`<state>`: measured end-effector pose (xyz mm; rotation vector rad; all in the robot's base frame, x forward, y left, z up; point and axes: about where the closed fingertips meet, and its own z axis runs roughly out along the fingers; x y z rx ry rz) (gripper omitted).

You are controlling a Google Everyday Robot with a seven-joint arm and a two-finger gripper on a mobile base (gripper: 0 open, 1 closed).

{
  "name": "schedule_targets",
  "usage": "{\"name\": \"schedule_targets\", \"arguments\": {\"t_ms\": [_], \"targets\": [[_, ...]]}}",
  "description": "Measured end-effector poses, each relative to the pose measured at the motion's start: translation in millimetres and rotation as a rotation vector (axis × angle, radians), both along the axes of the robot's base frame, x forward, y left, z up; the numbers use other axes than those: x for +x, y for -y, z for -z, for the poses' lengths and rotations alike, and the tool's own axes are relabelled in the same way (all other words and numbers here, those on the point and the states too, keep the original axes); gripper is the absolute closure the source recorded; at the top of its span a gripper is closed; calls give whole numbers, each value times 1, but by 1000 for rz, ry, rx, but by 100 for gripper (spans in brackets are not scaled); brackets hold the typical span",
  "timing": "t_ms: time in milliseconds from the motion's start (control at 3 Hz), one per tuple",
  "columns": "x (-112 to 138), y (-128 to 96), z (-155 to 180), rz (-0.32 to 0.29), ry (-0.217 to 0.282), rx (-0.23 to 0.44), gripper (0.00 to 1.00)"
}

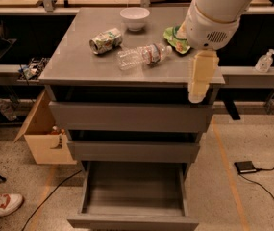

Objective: Place water bottle into bottom drawer

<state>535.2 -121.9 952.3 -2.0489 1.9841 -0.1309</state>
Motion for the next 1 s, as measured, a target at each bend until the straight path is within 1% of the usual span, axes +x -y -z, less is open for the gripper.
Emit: {"name": "schedule_targets", "arguments": {"t_ms": [333,667,1000], "targets": [[0,0,0,0,0,0,0],[13,-10,4,-41,16,-35,0],[54,-28,12,-126,42,-65,0]]}}
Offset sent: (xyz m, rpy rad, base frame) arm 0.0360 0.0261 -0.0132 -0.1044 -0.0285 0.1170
